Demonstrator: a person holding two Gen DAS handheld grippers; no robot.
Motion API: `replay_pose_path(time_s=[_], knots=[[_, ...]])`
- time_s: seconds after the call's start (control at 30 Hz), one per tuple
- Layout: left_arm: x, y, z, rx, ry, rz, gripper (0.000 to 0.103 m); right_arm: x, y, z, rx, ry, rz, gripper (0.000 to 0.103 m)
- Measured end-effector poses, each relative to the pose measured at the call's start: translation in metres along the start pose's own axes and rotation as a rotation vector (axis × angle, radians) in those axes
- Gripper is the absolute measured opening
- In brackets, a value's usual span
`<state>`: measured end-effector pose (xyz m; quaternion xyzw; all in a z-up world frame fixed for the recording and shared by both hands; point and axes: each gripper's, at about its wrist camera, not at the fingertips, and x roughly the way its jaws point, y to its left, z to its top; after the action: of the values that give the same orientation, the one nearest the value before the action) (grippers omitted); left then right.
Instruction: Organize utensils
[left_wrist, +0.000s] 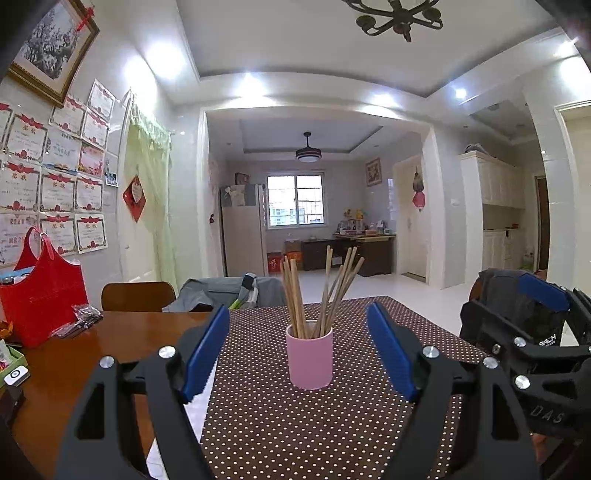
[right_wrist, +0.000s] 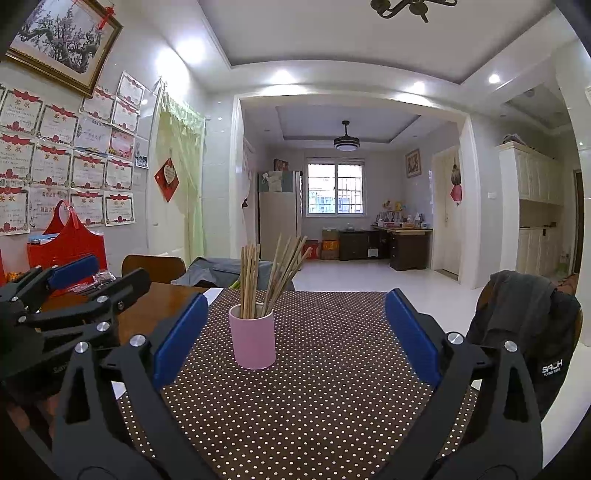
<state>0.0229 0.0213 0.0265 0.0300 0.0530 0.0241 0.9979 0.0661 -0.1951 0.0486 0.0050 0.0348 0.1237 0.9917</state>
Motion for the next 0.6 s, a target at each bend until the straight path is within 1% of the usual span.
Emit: replay_pose_path(time_s=[0.6], knots=[[-0.0020, -0.0027, -0.0033, 0.004, 0.006, -0.003, 0.076, -0.0012, -0.0005, -0.0014, 0.000, 0.002, -0.004, 0.095]])
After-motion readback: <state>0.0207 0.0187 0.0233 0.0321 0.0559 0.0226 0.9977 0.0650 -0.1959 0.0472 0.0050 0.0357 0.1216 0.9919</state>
